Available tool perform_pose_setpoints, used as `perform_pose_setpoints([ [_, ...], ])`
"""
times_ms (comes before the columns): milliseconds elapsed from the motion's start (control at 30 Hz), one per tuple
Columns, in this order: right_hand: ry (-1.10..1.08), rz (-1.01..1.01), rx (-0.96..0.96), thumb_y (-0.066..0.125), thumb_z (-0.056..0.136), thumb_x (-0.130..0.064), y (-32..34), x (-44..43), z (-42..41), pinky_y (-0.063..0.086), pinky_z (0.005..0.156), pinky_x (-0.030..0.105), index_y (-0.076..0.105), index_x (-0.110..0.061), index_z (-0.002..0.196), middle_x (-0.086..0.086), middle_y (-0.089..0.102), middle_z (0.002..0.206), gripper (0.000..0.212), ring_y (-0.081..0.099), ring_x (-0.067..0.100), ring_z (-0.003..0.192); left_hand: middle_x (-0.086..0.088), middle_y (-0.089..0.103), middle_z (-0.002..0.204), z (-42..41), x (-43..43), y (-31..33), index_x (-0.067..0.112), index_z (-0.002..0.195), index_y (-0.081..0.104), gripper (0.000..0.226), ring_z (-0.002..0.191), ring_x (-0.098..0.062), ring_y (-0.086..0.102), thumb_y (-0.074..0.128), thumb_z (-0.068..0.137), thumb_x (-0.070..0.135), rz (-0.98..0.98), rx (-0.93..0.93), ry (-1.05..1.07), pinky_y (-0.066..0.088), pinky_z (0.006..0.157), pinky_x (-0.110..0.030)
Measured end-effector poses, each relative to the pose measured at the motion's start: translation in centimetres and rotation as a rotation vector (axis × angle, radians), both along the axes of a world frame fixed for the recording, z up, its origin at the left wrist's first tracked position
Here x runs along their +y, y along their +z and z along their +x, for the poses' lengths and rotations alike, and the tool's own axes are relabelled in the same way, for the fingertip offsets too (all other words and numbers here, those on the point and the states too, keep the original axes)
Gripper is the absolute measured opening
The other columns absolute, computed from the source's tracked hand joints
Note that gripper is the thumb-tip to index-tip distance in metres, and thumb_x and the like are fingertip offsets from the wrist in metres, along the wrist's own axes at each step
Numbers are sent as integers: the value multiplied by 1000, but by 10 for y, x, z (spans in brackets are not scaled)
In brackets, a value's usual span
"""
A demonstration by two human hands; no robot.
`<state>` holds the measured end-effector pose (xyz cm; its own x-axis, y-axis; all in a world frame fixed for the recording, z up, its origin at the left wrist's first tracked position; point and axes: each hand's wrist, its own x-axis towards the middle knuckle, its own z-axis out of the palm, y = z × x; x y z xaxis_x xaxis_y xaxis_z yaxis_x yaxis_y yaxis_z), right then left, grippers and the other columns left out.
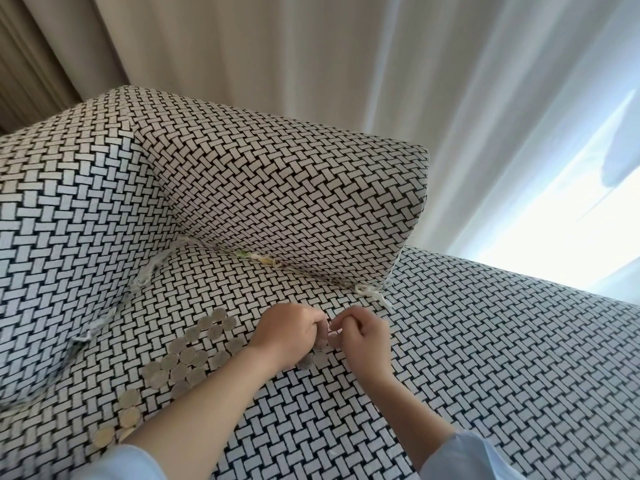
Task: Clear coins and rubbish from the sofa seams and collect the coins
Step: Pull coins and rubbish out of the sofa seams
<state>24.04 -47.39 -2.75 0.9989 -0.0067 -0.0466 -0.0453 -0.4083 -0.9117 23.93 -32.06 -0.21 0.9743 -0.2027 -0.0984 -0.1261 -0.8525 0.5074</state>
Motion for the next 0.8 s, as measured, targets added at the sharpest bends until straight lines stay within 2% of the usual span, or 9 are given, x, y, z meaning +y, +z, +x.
perform_pose_setpoints([
  [33, -55, 73, 32, 47, 90, -3, 2, 2, 1, 49, 42, 28, 65, -22, 66, -2, 66, 60, 36, 65, 16, 50, 18, 69, 72, 0, 1, 1, 31, 72, 67, 38, 67, 1, 62, 39, 80, 7, -7, 9, 11, 44, 63, -20],
  [100, -128, 92, 26, 47, 91, -4, 5, 3, 6, 44, 44, 26, 64, -23, 66, -5, 66, 63, 36, 60, 16, 49, 19, 68, 69, 2, 2, 3, 31, 73, 66, 37, 68, 3, 60, 39, 80, 7, -8, 8, 23, 45, 63, -20],
  [167, -143, 35, -5, 47, 91, -6, 6, 2, 11, 45, 48, 29, 63, -27, 65, -12, 65, 68, 36, 55, 14, 50, 18, 68, 70, 4, 2, 5, 32, 75, 67, 37, 68, 2, 58, 41, 82, 8, 11, -7, 36, 40, 61, -20],
  [300, -91, -29, -1, 48, 91, -9, 7, 1, 15, 51, 51, 39, 63, -29, 67, -16, 64, 71, 34, 60, 22, 56, 17, 67, 76, 9, 0, 9, 33, 75, 66, 35, 73, -2, 59, 42, 86, 11, 11, -43, 51, 40, 63, -23],
  [367, -56, -66, -8, 48, 90, -12, 6, 4, 17, 48, 50, 35, 64, -30, 69, -14, 64, 69, 32, 56, 12, 52, 18, 67, 82, 12, 1, 11, 34, 77, 66, 34, 75, -4, 59, 41, 87, 13, 12, -49, 64, 44, 65, -24],
  [433, -33, -73, -9, 49, 90, -14, 7, 10, 20, 51, 53, 33, 65, -32, 73, -12, 63, 69, 29, 58, 8, 57, 18, 68, 87, 15, 4, 12, 35, 80, 67, 34, 80, -5, 60, 41, 88, 15, 5, -47, 88, 46, 68, -24],
  [567, -79, -152, -116, 55, 89, -14, 8, 14, 28, 42, 70, 20, 62, -38, 75, -23, 59, 79, 28, 52, -8, 86, 19, 68, 98, 16, 9, 11, 34, 88, 70, 33, 88, -4, 60, 41, 90, 16, 1, -22, 99, 44, 69, -23],
  [667, -127, -161, -119, 55, 89, -13, 5, 5, 34, 46, 74, 24, 60, -41, 75, -23, 59, 82, 31, 52, -6, 89, 19, 67, 104, 17, 7, 11, 35, 93, 71, 34, 94, -4, 60, 42, 91, 16, -19, -11, 88, 46, 74, -24],
  [800, -160, -183, -112, 55, 88, -15, -1, -16, 36, 47, 70, 25, 62, -39, 74, -25, 60, 80, 29, 54, -4, 88, 21, 64, 112, 24, -9, 13, 36, 108, 68, 37, 99, -1, 58, 41, 92, 17, -50, 2, 55, 49, 83, -25],
])
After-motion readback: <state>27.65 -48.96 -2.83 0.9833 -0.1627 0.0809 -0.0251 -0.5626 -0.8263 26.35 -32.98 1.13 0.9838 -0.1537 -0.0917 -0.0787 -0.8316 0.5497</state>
